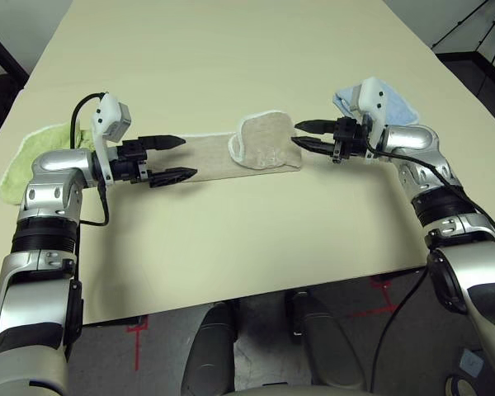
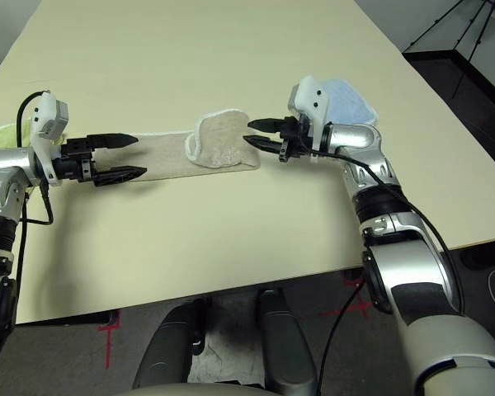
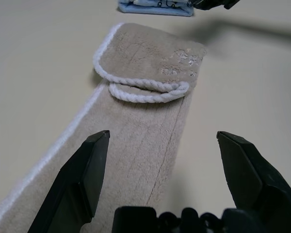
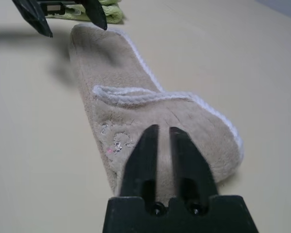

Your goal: Fold the towel and set it aside.

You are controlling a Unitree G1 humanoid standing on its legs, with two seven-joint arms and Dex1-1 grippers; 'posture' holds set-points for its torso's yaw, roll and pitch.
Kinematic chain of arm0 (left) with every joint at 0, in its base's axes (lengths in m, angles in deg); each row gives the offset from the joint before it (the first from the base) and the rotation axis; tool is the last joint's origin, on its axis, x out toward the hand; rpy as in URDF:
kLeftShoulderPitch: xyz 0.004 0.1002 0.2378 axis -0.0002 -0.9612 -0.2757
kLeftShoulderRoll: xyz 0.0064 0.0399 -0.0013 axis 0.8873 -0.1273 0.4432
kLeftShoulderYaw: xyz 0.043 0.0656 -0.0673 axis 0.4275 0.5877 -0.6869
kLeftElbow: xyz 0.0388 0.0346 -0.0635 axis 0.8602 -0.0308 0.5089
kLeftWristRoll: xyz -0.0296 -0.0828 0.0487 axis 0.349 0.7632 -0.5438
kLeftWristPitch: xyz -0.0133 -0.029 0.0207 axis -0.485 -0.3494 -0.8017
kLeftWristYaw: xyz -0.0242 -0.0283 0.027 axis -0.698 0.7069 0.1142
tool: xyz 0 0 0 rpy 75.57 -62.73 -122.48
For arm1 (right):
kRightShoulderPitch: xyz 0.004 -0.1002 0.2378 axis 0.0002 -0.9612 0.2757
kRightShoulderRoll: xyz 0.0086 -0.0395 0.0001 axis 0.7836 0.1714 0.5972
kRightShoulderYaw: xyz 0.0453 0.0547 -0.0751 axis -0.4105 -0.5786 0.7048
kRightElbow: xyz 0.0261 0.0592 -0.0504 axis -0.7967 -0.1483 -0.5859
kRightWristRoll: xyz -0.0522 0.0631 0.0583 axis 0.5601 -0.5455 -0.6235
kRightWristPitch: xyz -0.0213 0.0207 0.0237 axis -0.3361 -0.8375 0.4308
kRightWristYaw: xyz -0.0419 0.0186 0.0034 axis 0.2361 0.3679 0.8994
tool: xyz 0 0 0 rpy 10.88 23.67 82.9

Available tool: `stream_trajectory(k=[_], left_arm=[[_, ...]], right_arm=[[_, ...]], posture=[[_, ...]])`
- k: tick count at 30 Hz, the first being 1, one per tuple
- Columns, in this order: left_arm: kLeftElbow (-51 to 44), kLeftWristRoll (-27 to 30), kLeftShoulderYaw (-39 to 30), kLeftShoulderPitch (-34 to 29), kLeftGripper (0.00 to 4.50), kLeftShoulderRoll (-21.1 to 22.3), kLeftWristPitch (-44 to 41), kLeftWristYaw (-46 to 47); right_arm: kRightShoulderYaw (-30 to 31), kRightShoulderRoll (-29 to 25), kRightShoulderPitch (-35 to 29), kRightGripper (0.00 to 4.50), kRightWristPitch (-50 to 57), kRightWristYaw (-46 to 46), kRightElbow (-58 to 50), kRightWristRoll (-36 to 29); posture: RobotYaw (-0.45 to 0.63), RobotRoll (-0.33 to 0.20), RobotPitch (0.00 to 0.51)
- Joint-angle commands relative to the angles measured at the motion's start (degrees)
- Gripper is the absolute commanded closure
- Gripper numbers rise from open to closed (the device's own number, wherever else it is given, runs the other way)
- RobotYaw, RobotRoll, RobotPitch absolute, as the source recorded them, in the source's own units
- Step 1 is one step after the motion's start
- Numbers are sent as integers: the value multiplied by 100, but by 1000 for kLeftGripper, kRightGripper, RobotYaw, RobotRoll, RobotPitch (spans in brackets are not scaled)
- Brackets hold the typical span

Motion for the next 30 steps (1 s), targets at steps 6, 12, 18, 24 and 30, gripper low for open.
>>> stream_trajectory(k=[6,12,18,24,30], left_arm=[[-143,33,-66,-107,0,-54,99,93],[-466,89,-71,-233,0,-42,-84,150],[-744,146,-157,-366,0,-54,-238,329],[-898,194,-172,-466,0,-40,-279,430],[-922,204,-174,-463,0,-35,-307,425]], right_arm=[[-94,611,448,4454,-443,-166,976,122],[8,1170,756,4454,-780,-673,1736,500],[102,1534,712,4454,-945,-1287,2309,989],[153,1617,308,4454,-997,-1733,2595,1366],[-178,1500,409,4454,-1038,-1568,2475,1106]], posture=[[8,0,205],[55,0,217],[91,0,228],[120,0,236],[89,0,232]])
